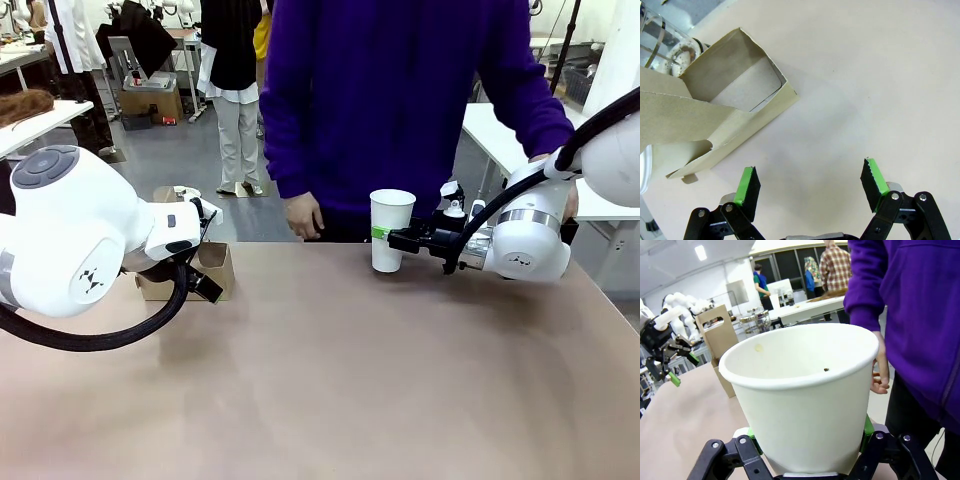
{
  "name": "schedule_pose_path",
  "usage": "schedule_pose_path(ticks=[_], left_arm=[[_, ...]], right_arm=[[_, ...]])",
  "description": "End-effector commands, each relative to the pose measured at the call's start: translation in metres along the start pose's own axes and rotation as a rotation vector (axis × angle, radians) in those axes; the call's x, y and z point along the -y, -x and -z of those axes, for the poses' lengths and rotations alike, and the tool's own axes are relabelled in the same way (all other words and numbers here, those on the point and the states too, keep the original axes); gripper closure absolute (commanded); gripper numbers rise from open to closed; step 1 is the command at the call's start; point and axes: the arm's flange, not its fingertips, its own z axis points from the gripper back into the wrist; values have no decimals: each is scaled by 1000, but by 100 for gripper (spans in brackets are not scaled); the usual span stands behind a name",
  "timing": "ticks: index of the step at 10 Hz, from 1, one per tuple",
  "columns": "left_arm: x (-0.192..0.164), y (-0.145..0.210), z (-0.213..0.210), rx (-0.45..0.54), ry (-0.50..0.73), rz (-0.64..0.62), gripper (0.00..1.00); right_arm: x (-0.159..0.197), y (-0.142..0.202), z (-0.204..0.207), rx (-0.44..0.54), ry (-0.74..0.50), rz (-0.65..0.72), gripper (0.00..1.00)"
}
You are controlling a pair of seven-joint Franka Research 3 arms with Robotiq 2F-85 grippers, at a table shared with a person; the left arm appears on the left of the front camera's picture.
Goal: Pour a drink into a cup and package it in a carrier.
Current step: When a person places the Paper Cup Lid on the 600 ml Paper Cup , lift the 600 ml Paper Cup.
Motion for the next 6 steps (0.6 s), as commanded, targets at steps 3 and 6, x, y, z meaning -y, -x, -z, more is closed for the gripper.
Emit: schedule_pose_path(ticks=[3, 6], left_arm=[[0, 0, 0, 1, 1, 0, 0], [0, 0, 0, 1, 1, 0, 0]], right_arm=[[-3, -5, 1, 3, -1, -4, 20], [-3, -5, 1, 3, -1, -4, 20]])
